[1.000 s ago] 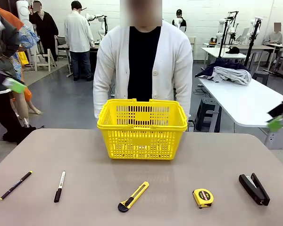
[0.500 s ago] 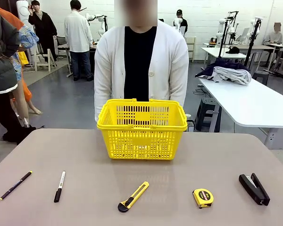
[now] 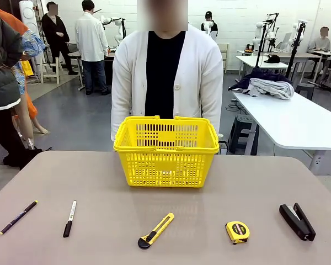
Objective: Place the items the person wants into the basket.
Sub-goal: Pick up the item the person points to and place it in the Market Basket.
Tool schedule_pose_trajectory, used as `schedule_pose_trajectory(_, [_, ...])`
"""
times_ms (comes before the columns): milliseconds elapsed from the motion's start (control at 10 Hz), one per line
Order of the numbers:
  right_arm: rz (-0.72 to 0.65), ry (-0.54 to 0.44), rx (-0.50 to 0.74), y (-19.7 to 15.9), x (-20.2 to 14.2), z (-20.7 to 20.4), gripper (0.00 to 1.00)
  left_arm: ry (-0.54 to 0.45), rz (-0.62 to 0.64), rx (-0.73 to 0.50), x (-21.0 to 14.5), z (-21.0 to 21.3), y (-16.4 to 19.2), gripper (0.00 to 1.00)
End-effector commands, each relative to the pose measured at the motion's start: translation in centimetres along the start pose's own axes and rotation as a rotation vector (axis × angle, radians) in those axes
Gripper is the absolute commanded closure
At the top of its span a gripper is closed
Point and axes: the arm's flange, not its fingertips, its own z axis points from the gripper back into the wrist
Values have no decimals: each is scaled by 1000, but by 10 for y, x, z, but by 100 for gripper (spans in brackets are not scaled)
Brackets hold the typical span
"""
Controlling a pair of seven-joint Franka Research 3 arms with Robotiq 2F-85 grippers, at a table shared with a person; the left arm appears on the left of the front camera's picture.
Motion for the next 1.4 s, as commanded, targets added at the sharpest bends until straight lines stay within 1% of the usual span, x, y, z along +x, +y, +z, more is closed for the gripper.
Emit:
schedule_pose_trajectory(0, [-1, -12, -11, 0, -1, 4, 0, -5, -4, -11, 1, -1, 1, 0])
schedule_pose_trajectory(1300, [-1, -12, -11, 0, -1, 4, 0, -5, -4, -11, 1, -1, 1, 0])
